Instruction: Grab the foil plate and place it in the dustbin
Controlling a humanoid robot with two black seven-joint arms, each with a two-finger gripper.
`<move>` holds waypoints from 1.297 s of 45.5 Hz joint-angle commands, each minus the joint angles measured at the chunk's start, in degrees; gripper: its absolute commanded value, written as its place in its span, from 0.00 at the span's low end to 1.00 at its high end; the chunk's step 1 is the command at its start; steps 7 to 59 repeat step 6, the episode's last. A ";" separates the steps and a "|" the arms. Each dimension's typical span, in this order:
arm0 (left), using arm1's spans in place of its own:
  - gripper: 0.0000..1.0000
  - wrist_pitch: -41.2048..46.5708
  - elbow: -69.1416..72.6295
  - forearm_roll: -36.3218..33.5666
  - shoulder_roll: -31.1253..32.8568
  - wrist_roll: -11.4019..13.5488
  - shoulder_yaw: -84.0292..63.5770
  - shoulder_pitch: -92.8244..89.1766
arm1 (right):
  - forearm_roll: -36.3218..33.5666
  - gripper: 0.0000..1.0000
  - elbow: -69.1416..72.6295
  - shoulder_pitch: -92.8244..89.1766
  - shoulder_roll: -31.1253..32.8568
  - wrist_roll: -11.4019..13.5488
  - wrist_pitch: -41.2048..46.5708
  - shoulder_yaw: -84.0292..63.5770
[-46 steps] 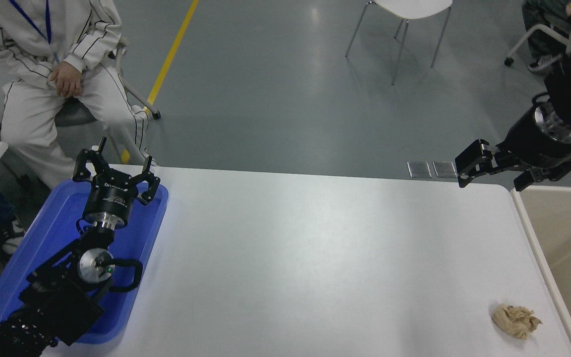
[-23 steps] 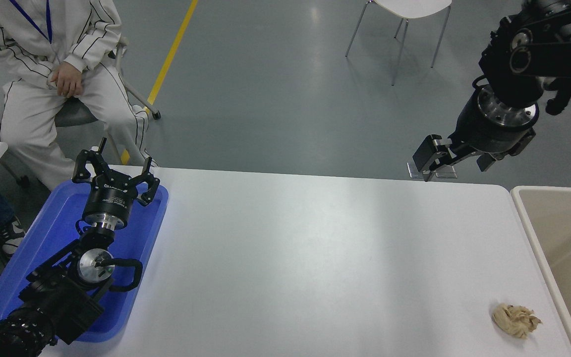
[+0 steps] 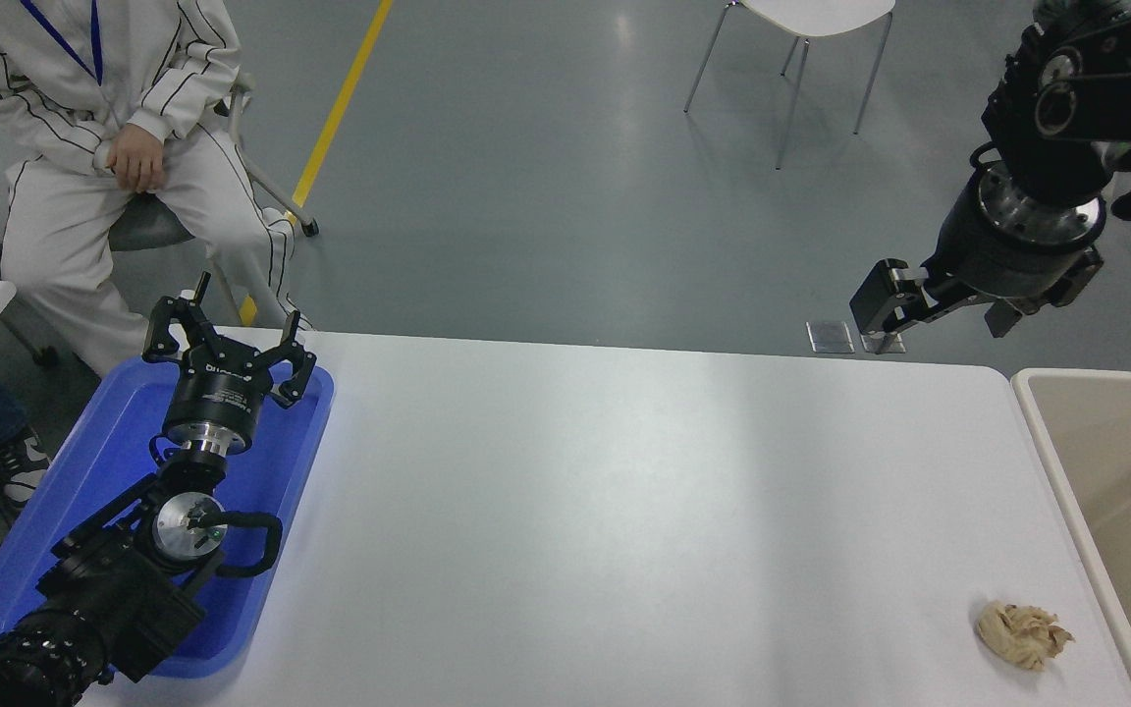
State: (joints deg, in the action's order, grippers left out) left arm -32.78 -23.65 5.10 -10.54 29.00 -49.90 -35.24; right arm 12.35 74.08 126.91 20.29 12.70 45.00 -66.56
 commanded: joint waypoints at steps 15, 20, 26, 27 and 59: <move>1.00 0.00 0.01 0.00 -0.01 0.00 0.07 0.00 | -1.28 1.00 0.10 0.45 0.19 -0.05 0.00 -2.61; 1.00 0.00 0.01 0.00 -0.01 0.00 0.07 0.00 | -1.28 1.00 0.10 0.45 0.19 -0.05 0.00 -2.61; 1.00 0.00 0.01 0.00 -0.01 0.00 0.07 0.00 | -1.28 1.00 0.10 0.45 0.19 -0.05 0.00 -2.61; 1.00 0.00 0.01 0.00 -0.01 0.00 0.07 0.00 | -1.28 1.00 0.10 0.45 0.19 -0.05 0.00 -2.61; 1.00 0.00 0.01 0.00 -0.01 0.00 0.07 0.00 | -1.28 1.00 0.10 0.45 0.19 -0.05 0.00 -2.61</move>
